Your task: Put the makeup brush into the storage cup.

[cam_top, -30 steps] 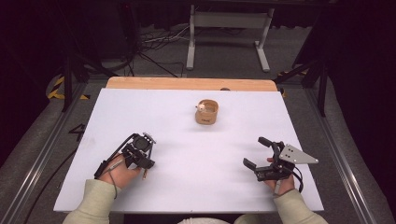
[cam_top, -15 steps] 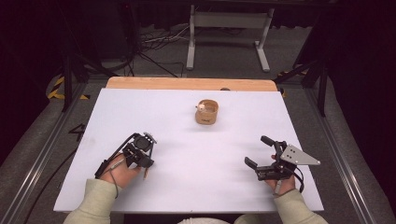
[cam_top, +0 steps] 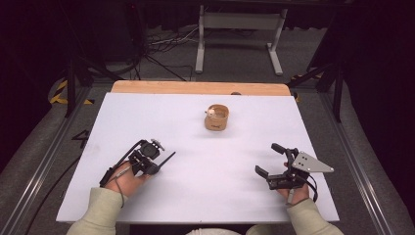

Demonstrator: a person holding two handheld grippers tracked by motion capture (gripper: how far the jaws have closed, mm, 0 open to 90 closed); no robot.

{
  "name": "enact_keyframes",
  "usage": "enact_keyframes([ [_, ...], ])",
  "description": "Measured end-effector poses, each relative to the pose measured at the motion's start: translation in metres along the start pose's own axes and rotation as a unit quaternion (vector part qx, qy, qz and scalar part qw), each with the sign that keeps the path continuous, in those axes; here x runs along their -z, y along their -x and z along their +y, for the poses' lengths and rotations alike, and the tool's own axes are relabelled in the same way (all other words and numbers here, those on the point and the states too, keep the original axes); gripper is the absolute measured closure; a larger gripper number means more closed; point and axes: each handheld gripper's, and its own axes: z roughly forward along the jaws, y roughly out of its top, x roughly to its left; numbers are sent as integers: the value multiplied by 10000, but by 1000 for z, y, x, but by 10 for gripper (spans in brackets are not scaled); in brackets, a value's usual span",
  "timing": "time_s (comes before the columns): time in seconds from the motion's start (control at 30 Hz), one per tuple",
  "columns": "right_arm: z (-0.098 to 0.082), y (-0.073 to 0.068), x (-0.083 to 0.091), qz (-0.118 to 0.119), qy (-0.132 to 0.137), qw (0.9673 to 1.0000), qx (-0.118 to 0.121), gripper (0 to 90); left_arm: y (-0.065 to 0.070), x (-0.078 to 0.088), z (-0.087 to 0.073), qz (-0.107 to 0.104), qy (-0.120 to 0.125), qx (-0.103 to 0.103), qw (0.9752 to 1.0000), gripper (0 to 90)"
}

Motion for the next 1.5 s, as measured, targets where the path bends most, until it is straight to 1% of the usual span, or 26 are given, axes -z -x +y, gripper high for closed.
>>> enact_keyframes([
  [0.2, 0, 0, 0, 25, -19, 10000, -9, 14, 1, 0, 1, -35, -23, 9, 10000, 824],
  [0.3, -1, 0, 1, 18, -8, 10000, -25, 14, 2, 0, 2, -40, -22, -28, 10000, 825],
  [0.37, -1, 0, 2, 8, -17, 10000, -33, 14, 3, 2, 2, -56, 47, -30, 10000, 825],
  [0.4, -1, 0, 2, 9, -29, 10000, -38, 14, 3, 5, 3, -57, 58, -84, 9999, 826],
  [0.43, -1, 0, 2, 11, -23, 10000, -38, 14, 3, 5, 3, -57, 58, -84, 9999, 826],
  [0.5, -1, 0, 3, 14, -27, 10000, -37, 14, 6, 11, 4, -65, 156, -162, 9997, 826],
  [0.57, -1, 0, 4, 0, -36, 10000, -40, 14, 9, 17, 7, -251, 262, -290, 9989, 826],
  [0.63, -2, 0, 4, -6, -36, 10000, -33, 15, 12, 24, 9, -362, 367, -368, 9980, 826],
  [0.7, -1, -1, 5, -10, -25, 10000, -14, 17, 17, 32, 12, -395, 526, -507, 9965, 826],
  [0.73, -1, -1, 5, -5, -27, 10000, -19, 18, 19, 35, 13, -427, 568, -532, 9961, 827],
  [0.87, -2, -1, 6, 40, -46, 10000, -16, 35, 29, 46, 18, -473, 770, -813, 9926, 826],
  [0.9, -2, -1, 6, 65, -38, 10000, -20, 41, 31, 49, 19, -533, 812, -858, 9916, 826],
  [0.93, -2, -1, 6, 91, -39, 9999, -15, 42, 32, 51, 20, -635, 869, -883, 9903, 827],
  [1.0, -2, -2, 6, 105, -44, 9999, -7, 44, 34, 57, 24, -768, 1032, -1004, 9866, 827],
  [1.03, -2, -2, 6, 123, -39, 9999, -25, 45, 36, 59, 24, -800, 1061, -1022, 9858, 827],
  [1.07, -2, -2, 6, 129, -35, 9999, -21, 45, 37, 61, 25, -831, 1150, -1128, 9834, 827],
  [1.1, -1, -2, 7, 148, -26, 9999, -7, 47, 37, 61, 25, -831, 1150, -1128, 9834, 827],
  [1.13, -1, -2, 7, 155, -23, 9999, 1, 50, 41, 64, 26, -893, 1256, -1273, 9798, 827],
  [1.17, -1, -2, 7, 177, -21, 9998, 0, 52, 44, 65, 26, -919, 1301, -1386, 9774, 827],
  [1.2, -1, -2, 7, 177, -21, 9998, 0, 52, 44, 65, 26, -919, 1301, -1386, 9774, 827],
  [1.23, -1, -2, 7, 197, -26, 9998, -1, 52, 48, 67, 26, -897, 1404, -1552, 9737, 827],
  [1.27, -1, -3, 7, 208, -29, 9998, 2, 58, 50, 68, 26, -915, 1452, -1615, 9718, 827],
  [1.3, -1, -3, 7, 223, -27, 9997, 3, 65, 53, 69, 26, -939, 1506, -1702, 9693, 827],
  [1.4, -1, -3, 6, 280, -23, 9996, 10, 67, 60, 72, 26, -1049, 1629, -2003, 9604, 827],
  [1.43, -1, -3, 6, 280, -23, 9996, 10, 67, 60, 72, 26, -1049, 1629, -2003, 9604, 827],
  [1.5, -1, -4, 6, 309, -26, 9995, 24, 67, 67, 72, 26, -1126, 1663, -2268, 9530, 827],
])
